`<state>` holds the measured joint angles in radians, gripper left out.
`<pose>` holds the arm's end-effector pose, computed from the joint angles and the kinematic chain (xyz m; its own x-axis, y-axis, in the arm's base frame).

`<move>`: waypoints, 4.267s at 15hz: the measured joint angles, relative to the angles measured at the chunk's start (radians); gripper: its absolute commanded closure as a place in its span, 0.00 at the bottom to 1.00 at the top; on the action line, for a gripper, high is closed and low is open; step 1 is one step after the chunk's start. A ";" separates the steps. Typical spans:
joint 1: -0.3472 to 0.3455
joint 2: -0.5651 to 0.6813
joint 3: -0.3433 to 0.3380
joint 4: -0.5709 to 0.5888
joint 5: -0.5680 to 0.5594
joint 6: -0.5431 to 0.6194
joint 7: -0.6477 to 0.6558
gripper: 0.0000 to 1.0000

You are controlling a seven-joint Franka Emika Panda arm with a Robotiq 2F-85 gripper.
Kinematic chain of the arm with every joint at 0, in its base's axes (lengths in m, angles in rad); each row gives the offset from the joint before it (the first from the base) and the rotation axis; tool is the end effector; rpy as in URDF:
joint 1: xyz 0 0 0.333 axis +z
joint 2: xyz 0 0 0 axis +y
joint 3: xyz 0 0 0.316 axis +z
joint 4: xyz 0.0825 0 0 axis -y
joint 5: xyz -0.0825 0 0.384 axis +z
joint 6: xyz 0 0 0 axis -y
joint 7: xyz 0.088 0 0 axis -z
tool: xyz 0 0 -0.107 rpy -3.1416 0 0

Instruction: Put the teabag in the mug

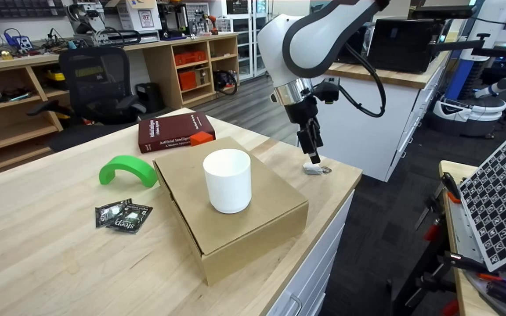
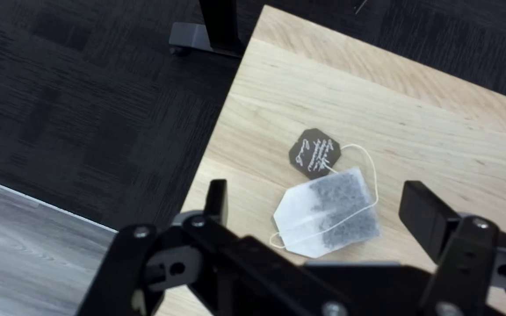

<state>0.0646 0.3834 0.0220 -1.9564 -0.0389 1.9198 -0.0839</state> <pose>0.5629 0.0459 0.2539 0.8957 0.1770 -0.4080 0.1875 -0.9822 -0.0145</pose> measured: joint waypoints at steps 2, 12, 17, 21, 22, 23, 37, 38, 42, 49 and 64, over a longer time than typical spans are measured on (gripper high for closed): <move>0.000 0.004 0.000 0.003 -0.004 0.000 -0.001 0.00; -0.001 -0.050 0.000 -0.051 -0.067 -0.005 -0.075 0.00; -0.001 -0.100 0.000 -0.103 -0.050 -0.007 -0.100 0.00; -0.001 -0.117 0.006 -0.127 -0.028 0.017 -0.136 0.00; -0.001 -0.117 0.011 -0.132 -0.021 0.029 -0.145 0.00; -0.001 -0.117 0.015 -0.139 -0.016 0.043 -0.153 0.00; -0.001 -0.123 0.023 -0.280 -0.016 0.305 -0.232 0.00; -0.001 -0.124 0.024 -0.287 -0.017 0.324 -0.232 0.00; -0.001 -0.127 0.031 -0.299 -0.019 0.377 -0.233 0.00; 0.000 -0.126 0.043 -0.299 -0.023 0.411 -0.234 0.32; -0.001 -0.132 0.040 -0.294 -0.028 0.413 -0.236 0.97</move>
<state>0.0633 0.2511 0.0615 -2.2502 -0.0672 2.3331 -0.3199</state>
